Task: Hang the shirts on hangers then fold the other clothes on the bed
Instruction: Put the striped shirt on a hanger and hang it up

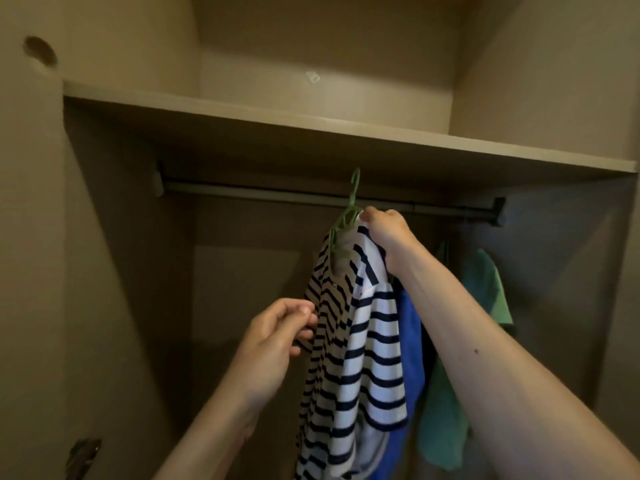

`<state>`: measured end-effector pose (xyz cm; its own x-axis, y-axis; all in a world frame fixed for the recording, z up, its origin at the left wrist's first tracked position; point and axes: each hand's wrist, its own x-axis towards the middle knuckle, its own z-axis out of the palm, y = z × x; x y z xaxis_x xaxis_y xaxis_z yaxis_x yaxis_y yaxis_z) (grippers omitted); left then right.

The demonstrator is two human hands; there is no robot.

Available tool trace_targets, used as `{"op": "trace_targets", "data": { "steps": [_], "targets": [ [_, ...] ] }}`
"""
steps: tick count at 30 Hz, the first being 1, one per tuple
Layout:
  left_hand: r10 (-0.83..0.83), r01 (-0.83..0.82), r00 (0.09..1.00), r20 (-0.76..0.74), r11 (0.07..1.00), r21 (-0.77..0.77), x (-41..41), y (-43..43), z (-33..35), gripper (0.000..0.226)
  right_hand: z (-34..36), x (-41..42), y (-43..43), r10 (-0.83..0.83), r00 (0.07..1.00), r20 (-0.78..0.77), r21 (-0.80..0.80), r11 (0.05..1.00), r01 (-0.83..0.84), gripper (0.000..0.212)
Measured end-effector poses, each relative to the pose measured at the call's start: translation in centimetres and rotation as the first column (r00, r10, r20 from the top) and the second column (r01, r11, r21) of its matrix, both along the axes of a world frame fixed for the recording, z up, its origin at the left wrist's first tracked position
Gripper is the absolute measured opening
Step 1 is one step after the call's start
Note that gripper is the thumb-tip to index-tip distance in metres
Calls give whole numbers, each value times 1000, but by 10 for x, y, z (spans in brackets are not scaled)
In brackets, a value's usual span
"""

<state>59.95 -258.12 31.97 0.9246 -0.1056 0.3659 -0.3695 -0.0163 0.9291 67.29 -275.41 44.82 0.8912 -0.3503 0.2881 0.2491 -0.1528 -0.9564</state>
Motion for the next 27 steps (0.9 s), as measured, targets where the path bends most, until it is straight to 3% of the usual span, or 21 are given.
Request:
{"op": "trace_targets", "data": {
  "steps": [8,10,12,20,27],
  "targets": [
    [89,-89,996,-22,996,-11,41,-27,4,24,3,76,-14,26,994,-102,-16,999,-28,34],
    [93,-94,995,-36,996,-11,45,-31,0,24,-4,83,-16,35,993,-109,-12,999,-37,26],
    [101,-102,994,-46,995,-9,48,-33,-4,24,-9,90,-19,34,994,-108,-19,999,-37,40],
    [149,-150,987,-52,989,-15,49,-40,-16,24,-36,98,-36,7,992,-129,-29,1000,-11,50],
    [144,-144,987,-65,990,7,51,-52,-22,25,-42,106,-51,-11,994,-104,-245,969,-15,43]
  ]
}}
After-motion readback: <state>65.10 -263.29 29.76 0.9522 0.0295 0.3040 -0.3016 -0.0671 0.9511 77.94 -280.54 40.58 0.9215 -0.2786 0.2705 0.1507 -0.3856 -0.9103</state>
